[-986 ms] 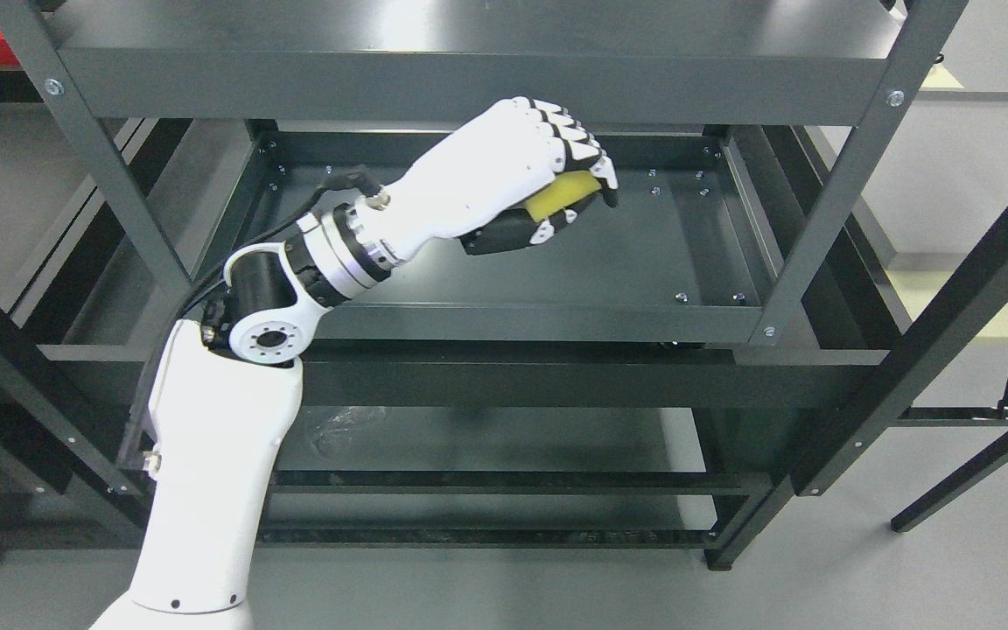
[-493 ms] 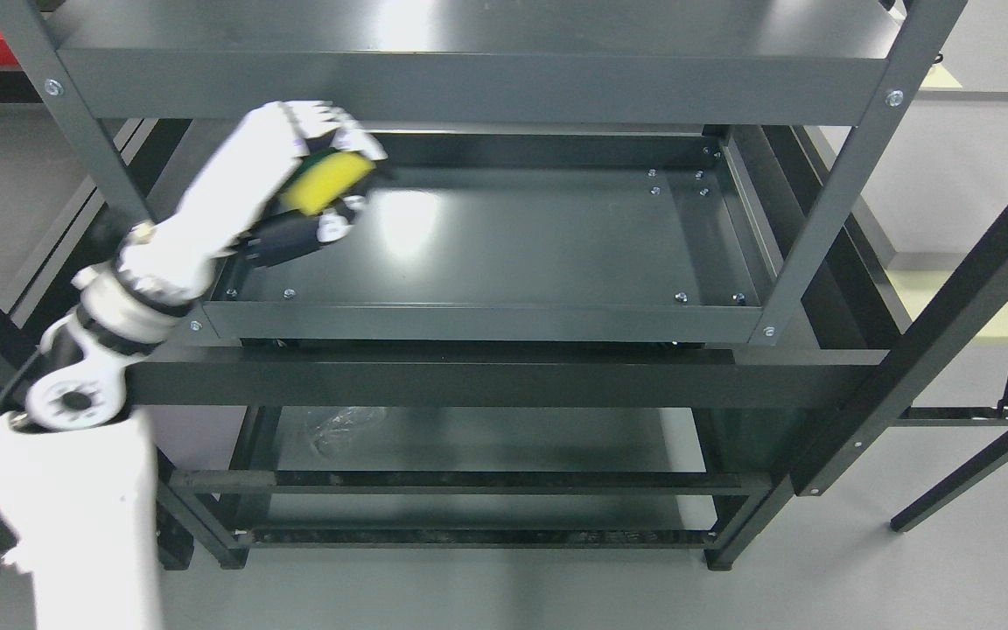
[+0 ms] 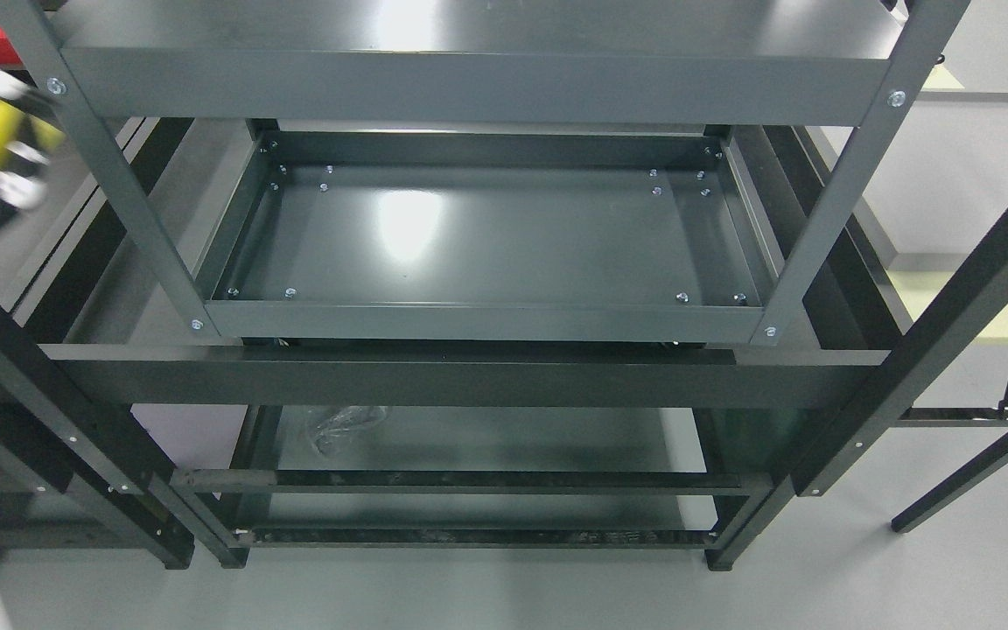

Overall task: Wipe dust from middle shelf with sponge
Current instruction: 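Wipe the sponge across the middle shelf again toward the left arm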

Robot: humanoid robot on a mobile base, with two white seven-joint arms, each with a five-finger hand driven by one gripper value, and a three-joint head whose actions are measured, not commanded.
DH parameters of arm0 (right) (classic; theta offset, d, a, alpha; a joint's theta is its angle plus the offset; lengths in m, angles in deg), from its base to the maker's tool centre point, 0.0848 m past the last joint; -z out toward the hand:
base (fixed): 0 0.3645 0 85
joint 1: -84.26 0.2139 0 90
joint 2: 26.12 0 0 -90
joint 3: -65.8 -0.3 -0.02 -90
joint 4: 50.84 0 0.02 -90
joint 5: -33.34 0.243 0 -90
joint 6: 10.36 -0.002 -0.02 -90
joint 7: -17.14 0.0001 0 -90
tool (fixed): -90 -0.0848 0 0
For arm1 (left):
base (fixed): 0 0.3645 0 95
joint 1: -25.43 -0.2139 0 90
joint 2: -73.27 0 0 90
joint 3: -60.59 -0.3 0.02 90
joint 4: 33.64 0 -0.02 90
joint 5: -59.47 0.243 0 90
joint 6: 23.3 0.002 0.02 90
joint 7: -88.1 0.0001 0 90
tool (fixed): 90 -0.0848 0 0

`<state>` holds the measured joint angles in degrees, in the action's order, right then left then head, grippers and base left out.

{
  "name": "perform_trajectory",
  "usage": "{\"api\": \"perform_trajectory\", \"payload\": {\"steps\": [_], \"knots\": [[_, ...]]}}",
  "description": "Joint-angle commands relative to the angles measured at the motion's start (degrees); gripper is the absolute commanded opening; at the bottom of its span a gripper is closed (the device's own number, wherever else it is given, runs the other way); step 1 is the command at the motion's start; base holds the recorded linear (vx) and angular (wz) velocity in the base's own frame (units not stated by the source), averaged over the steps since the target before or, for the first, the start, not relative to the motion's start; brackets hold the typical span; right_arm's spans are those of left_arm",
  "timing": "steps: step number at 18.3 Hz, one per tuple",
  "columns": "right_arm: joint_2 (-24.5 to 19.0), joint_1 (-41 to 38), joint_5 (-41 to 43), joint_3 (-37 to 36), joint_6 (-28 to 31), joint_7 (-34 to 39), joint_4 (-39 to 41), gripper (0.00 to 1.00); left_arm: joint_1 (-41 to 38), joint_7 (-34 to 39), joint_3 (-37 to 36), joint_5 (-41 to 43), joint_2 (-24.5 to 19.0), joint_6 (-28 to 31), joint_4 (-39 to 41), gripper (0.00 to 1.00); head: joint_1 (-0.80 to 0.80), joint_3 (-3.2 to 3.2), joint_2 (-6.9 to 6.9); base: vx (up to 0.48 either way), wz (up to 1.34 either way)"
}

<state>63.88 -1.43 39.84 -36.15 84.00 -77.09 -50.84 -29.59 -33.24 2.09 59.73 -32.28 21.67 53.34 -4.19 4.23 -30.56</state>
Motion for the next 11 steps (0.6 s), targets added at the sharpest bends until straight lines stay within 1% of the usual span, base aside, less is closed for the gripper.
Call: {"api": "perform_trajectory", "payload": {"steps": [1, 3, 4, 5, 6, 7, 8, 9, 11], "knots": [[1.0, 0.0, 0.0, 0.0, 0.0, 0.0, 1.0, 1.0, 9.6, 5.7, -6.3, -10.0, -4.9, 0.0, -1.1, 0.01, 0.0, 0.0, 0.0, 0.0, 0.0], [1.0, 0.0, 0.0, 0.0, 0.0, 0.0, 1.0, 1.0, 13.8, 11.4, -21.6, -10.1, -0.6, 0.0, 0.5, 0.01, 0.0, 0.0, 0.0, 0.0, 0.0], [1.0, 0.0, 0.0, 0.0, 0.0, 0.0, 1.0, 1.0, 16.4, 12.5, -27.9, -10.0, 1.6, 0.0, 1.3, 0.01, 0.0, 0.0, 0.0, 0.0, 0.0], [1.0, 0.0, 0.0, 0.0, 0.0, 0.0, 1.0, 1.0, 18.3, 12.8, -33.6, -10.0, 5.2, 0.0, 1.7, 0.01, 0.0, 0.0, 0.0, 0.0, 0.0], [1.0, 0.0, 0.0, 0.0, 0.0, 0.0, 1.0, 1.0, 19.5, 12.9, -38.0, -9.9, 10.7, 0.0, 1.7, 0.01, 0.0, 0.0, 0.0, 0.0, 0.0], [1.0, 0.0, 0.0, 0.0, 0.0, 0.0, 1.0, 1.0, 19.2, 12.7, -41.9, -9.6, 14.5, 0.0, 1.7, 0.01, 0.0, 0.0, 0.0, 0.0, 0.0], [1.0, 0.0, 0.0, 0.0, 0.0, 0.0, 1.0, 1.0, 18.6, 12.9, -45.6, -8.4, 14.5, 0.0, 1.7, 0.01, 0.0, 0.0, 0.0, 0.0, 0.0], [1.0, 0.0, 0.0, 0.0, 0.0, 0.0, 1.0, 1.0, 18.5, 14.2, -53.7, -7.6, 14.5, 0.0, 1.3, 0.01, 0.0, 0.0, 0.0, 0.0, 0.0], [1.0, 0.0, 0.0, 0.0, 0.0, 0.0, 1.0, 1.0, 18.3, 18.6, -67.6, -7.5, 14.5, 0.0, 0.0, 0.01, 0.0, 0.0, 0.0, 0.0, 0.0]]}}
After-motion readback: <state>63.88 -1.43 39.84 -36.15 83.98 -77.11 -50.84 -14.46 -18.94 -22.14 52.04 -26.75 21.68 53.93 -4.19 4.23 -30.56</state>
